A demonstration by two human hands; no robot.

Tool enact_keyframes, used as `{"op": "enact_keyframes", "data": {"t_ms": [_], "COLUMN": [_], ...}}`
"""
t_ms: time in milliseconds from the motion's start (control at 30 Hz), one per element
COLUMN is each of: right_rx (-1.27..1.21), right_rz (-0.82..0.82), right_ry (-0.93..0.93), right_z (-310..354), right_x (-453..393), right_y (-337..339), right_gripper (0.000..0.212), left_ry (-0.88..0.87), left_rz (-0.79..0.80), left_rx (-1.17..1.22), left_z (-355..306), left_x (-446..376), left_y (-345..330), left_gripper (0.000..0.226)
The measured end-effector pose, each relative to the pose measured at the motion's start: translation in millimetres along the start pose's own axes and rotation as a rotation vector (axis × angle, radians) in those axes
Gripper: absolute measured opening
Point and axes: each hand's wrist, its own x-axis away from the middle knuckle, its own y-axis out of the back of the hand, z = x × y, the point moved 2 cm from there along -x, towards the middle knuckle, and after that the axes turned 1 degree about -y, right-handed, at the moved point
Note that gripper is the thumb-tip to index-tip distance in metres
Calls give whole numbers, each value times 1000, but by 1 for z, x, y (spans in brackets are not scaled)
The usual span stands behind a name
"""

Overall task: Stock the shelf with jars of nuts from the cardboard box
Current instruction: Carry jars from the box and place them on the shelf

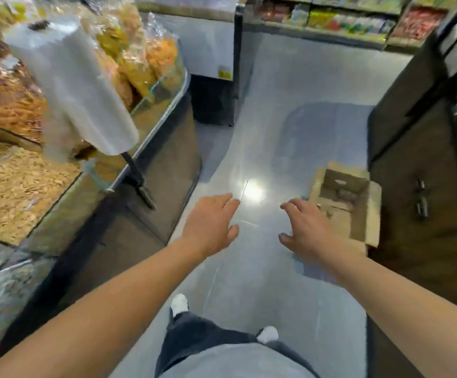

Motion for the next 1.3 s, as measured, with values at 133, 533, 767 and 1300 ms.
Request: {"op": "enact_keyframes", "data": {"t_ms": [133, 533, 767, 1300], "right_rx": [-22, -158, -211, -370], "right_rz": [6, -17, 85, 369], "right_ry": [-144, -464, -545, -572], "right_z": [-91, -283, -381, -561], "right_x": [32, 16, -84, -219], "right_y": [6, 14, 6, -187], "right_gripper": [68, 67, 69, 71], "left_ry": [-154, -383, -384, -175], "left_rz": [37, 134, 246, 455], "left_rx": [-85, -100, -71, 79], "left_z": [-85, -224, -240, -260], "left_x": [-56, -247, -389, -546], "left_y": [-20, -75, -126, -342], "left_gripper": [60, 55, 54, 55]}}
